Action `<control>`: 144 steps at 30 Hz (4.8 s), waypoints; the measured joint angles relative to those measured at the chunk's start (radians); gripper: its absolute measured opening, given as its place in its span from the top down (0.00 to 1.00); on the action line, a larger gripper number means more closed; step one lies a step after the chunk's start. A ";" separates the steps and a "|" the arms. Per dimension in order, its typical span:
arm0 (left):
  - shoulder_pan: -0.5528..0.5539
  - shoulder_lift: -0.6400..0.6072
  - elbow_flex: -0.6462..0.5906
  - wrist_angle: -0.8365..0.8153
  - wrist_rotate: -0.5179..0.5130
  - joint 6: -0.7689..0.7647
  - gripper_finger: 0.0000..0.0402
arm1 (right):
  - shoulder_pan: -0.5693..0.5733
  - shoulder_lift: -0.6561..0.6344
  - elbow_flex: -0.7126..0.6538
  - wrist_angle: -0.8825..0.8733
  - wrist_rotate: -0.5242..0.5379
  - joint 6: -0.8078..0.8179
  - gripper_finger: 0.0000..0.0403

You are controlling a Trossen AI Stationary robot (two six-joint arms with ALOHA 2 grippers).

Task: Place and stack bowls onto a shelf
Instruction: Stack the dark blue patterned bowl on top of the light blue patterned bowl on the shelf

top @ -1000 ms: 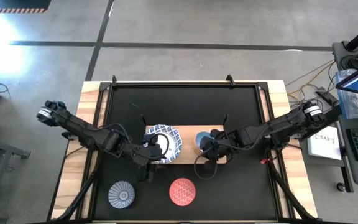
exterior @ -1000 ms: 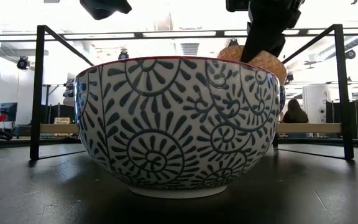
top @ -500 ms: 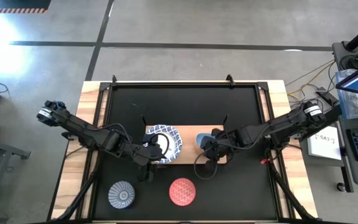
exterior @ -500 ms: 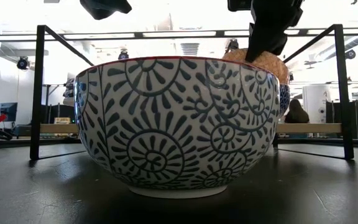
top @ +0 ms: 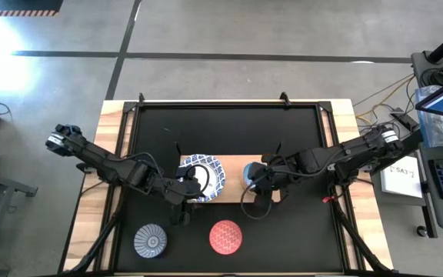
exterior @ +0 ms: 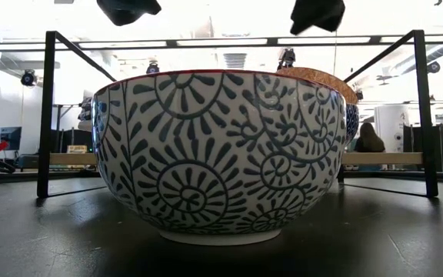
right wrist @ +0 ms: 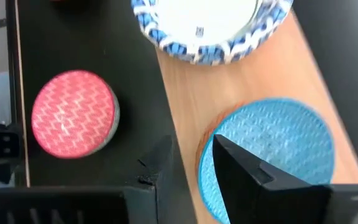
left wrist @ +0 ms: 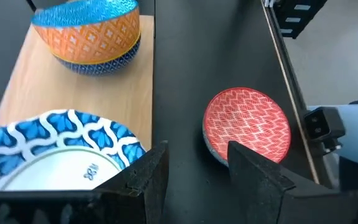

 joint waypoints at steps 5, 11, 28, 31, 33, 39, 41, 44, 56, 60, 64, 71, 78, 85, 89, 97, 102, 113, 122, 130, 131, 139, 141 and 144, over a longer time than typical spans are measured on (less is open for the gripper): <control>-0.004 0.000 0.000 -0.041 0.167 -0.181 0.64 | 0.000 0.000 0.039 0.001 0.034 -0.047 0.77; -0.065 0.003 -0.001 -0.101 0.237 -0.503 0.64 | 0.000 0.000 0.043 -0.006 0.034 -0.087 0.79; -0.339 0.006 -0.003 -0.366 0.287 -1.165 0.64 | 0.005 0.000 0.040 -0.048 0.034 -0.101 0.77; -0.370 0.012 -0.003 -0.352 0.246 -1.258 0.64 | 0.010 0.000 0.040 -0.063 0.034 -0.103 0.76; -0.392 0.027 -0.003 -0.357 0.189 -1.325 0.64 | 0.014 0.000 0.040 -0.070 0.034 -0.102 0.76; -0.429 0.122 -0.003 -0.344 0.188 -1.408 0.64 | 0.032 0.000 0.035 -0.077 0.034 -0.096 0.76; -0.433 0.151 0.001 -0.332 0.191 -1.405 0.64 | 0.039 0.000 0.032 -0.078 0.034 -0.085 0.76; -0.437 0.189 0.006 -0.289 0.200 -1.393 0.64 | 0.047 0.000 0.030 -0.079 0.034 -0.068 0.76; -0.456 0.312 0.006 -0.252 0.210 -1.389 0.64 | 0.081 0.000 0.001 -0.078 0.034 0.000 0.78; -0.456 0.346 0.006 -0.250 0.209 -1.388 0.64 | 0.084 0.000 -0.015 -0.078 0.034 0.005 0.77; -0.456 0.379 0.006 -0.246 0.238 -1.385 0.69 | 0.083 0.000 -0.029 -0.079 0.034 0.021 0.78; -0.456 0.396 0.007 -0.217 0.284 -1.380 0.89 | 0.083 0.000 -0.031 -0.078 0.034 0.025 0.79; -0.456 0.372 0.009 -0.236 0.296 -1.358 0.97 | 0.083 0.000 -0.031 -0.078 0.034 0.042 0.80; -0.454 0.360 0.010 -0.294 0.390 -1.350 0.98 | 0.083 0.001 -0.031 -0.078 0.034 0.065 0.81; -0.456 0.364 0.007 -0.332 0.468 -1.351 0.99 | 0.083 0.001 -0.031 -0.078 0.034 0.076 0.81; -0.458 0.364 0.006 -0.335 0.518 -1.333 0.99 | 0.083 0.001 -0.031 -0.079 0.034 0.110 0.81; -0.462 0.364 0.006 -0.331 0.557 -1.332 0.99 | 0.080 0.001 -0.031 -0.080 0.034 0.128 0.81; -0.466 0.364 0.007 -0.334 0.554 -1.230 0.99 | 0.054 0.001 -0.031 -0.078 0.036 0.128 0.81; -0.463 0.365 0.142 -0.330 0.393 -1.033 0.99 | 0.050 0.001 -0.031 -0.067 0.032 0.115 0.81; -0.441 0.365 0.298 -0.329 0.187 -0.894 0.99 | 0.057 0.001 -0.031 -0.034 -0.015 -0.069 0.81; -0.438 0.365 0.315 -0.324 0.160 -0.862 0.99 | 0.061 0.001 -0.031 -0.018 -0.037 -0.101 0.81; -0.385 0.375 0.390 -0.097 0.060 -0.377 0.99 | 0.121 0.001 -0.031 0.259 -0.303 -0.397 0.81; -0.369 0.386 0.402 0.002 0.076 -0.191 0.99 | 0.139 0.001 -0.031 0.319 -0.353 -0.453 0.81; -0.342 0.401 0.423 0.111 0.154 0.049 0.99 | 0.161 0.001 -0.031 0.370 -0.420 -0.512 0.81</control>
